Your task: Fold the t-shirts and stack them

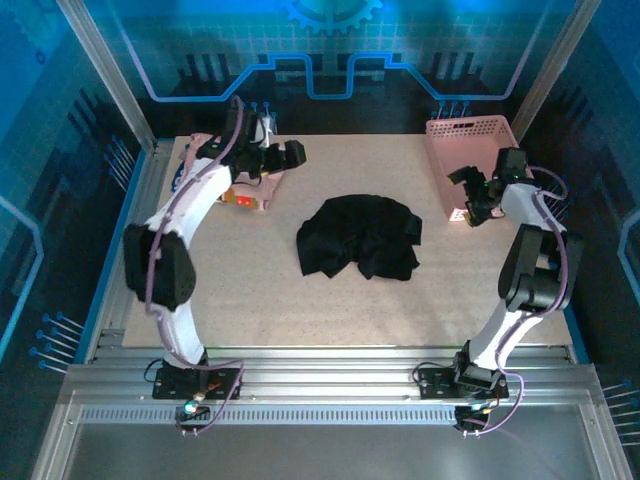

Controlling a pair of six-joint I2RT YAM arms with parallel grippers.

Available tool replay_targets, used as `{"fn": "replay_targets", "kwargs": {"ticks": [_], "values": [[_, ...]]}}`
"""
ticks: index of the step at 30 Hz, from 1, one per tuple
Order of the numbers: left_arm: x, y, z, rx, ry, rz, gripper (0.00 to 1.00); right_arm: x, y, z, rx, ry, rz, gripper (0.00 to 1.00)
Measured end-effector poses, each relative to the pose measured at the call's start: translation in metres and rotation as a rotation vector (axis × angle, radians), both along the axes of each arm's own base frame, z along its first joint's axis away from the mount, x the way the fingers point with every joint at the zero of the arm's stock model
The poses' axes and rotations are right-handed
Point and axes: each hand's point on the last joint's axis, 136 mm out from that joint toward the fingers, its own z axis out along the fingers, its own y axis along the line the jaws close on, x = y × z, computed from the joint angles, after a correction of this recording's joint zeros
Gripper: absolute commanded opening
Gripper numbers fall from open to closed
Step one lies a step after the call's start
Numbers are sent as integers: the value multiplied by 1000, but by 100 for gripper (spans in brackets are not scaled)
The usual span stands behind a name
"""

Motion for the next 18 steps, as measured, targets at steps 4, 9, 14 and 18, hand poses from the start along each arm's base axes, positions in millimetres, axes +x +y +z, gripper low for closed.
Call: {"fn": "replay_targets", "kwargs": {"ticks": [4, 9, 14, 18], "values": [[15, 0, -93, -3, 190, 25, 78, -16, 53, 52, -32, -109, 169, 100], [20, 4, -150, 34, 312, 70, 74, -50, 96, 97, -73, -206, 313, 100], [49, 13, -150, 60, 277, 109, 74, -95, 118, 104, -87, -215, 392, 100], [78, 25, -150, 72, 238, 143, 75, -122, 122, 95, -87, -191, 410, 100]]}}
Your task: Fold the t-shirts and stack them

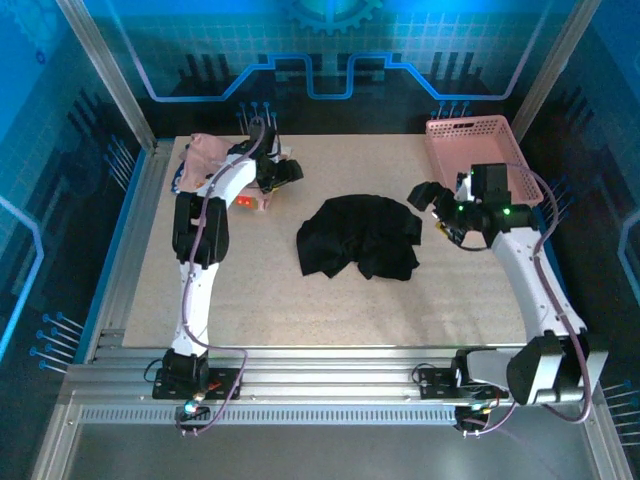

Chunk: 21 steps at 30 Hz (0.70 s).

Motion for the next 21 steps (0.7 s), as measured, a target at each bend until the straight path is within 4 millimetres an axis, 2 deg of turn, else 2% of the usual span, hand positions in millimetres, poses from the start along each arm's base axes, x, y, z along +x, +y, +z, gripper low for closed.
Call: {"fn": "replay_targets", "kwargs": {"ticks": [4, 7, 13, 16, 18, 21], "values": [[18, 23, -14, 38, 6, 26, 75, -23, 11, -13, -5, 26, 39, 100], [25, 41, -12, 40, -6, 54, 76, -36, 16, -21, -10, 50, 60, 100], [46, 89, -8, 32, -40, 140, 80, -47, 17, -31, -31, 85, 70, 100], [50, 107, -5, 30, -50, 169, 84, -51, 17, -34, -44, 98, 76, 100], [51, 111, -2, 6, -54, 183, 88, -53, 18, -37, -53, 111, 86, 100], [55, 107, 3, -50, -67, 181, 92, -56, 21, -44, -79, 138, 104, 100]]}}
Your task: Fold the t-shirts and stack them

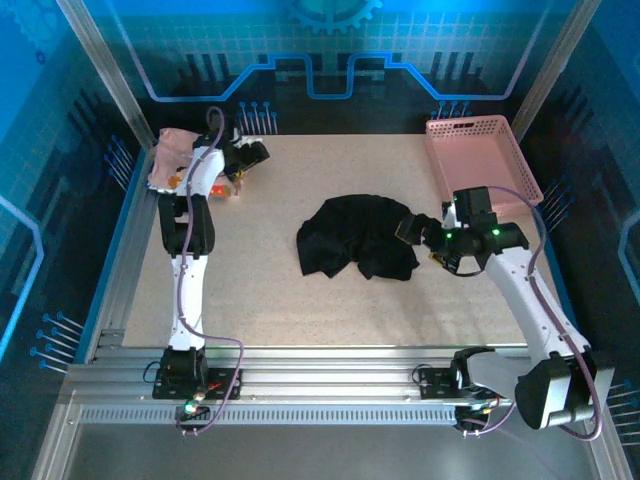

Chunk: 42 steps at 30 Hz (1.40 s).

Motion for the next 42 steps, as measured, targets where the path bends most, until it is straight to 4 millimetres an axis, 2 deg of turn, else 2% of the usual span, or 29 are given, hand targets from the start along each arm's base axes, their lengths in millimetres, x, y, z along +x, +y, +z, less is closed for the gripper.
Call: {"fn": "replay_targets", "kwargs": {"ticks": [2, 4, 6, 8, 11, 13, 15, 16, 18, 20, 22, 24, 25, 28, 30, 32, 37, 42], "values": [[1, -5, 3, -29, -7, -5, 94, -1, 3, -4, -11, 15, 15, 98], [1, -18, 15, -69, -28, -35, 96, -2, 4, -10, -34, 21, 31, 96], [-4, -37, 38, -96, -56, -75, 95, -4, 7, -19, -72, 31, 64, 94], [-18, -62, 72, -116, -94, -127, 96, -9, 9, -30, -116, 54, 102, 92], [-65, -112, 135, -145, -157, -238, 95, -21, 8, -53, -169, 102, 139, 88], [-110, -148, 175, -174, -202, -333, 95, -32, 5, -72, -193, 139, 149, 84], [-156, -174, 194, -204, -217, -414, 92, -40, 2, -91, -213, 178, 151, 81], [-175, -181, 195, -218, -207, -441, 91, -41, 1, -99, -218, 193, 151, 79], [-206, -184, 177, -235, -148, -463, 88, -40, 3, -111, -223, 210, 156, 77], [-228, -181, 142, -242, -60, -456, 86, -34, 6, -121, -226, 220, 160, 75], [-255, -176, 91, -245, 76, -434, 83, -25, 10, -131, -224, 221, 159, 73], [-283, -177, 55, -247, 193, -421, 82, -18, 11, -141, -225, 226, 156, 70], [-294, -179, 44, -247, 232, -421, 79, -15, 12, -146, -227, 234, 151, 68], [-312, -189, 32, -250, 289, -428, 76, -4, 14, -156, -234, 251, 139, 64], [-314, -193, 31, -245, 296, -427, 76, 1, 13, -159, -248, 268, 127, 62], [-316, -193, 29, -242, 307, -413, 76, 1, 11, -161, -256, 288, 116, 62], [-333, -187, 9, -219, 383, -378, 72, 1, 9, -163, -268, 317, 84, 57], [-338, -199, -14, -214, 439, -376, 67, 1, 6, -163, -283, 344, 65, 50]]}}
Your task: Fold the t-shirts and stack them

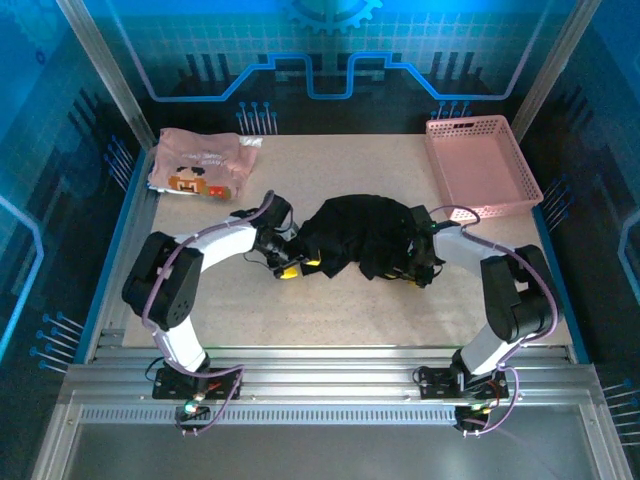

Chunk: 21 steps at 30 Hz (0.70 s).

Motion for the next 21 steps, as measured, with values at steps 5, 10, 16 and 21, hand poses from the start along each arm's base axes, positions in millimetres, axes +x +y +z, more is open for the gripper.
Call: {"fn": "replay_targets", "kwargs": {"ticks": [5, 10, 16, 21], "values": [[0, -5, -20, 28, 66, 19, 44, -1, -4, -1, -23, 13, -12, 36], [6, -12, -21, 24, 46, 4, 10, 2, -8, 0, -48, 6, -20, 8], [22, -9, 13, 16, -37, 13, 0, 24, -8, 24, -60, -100, -17, 0], [56, 9, 94, -87, -225, 101, 0, 44, -9, 80, -49, -250, -12, 0]]}}
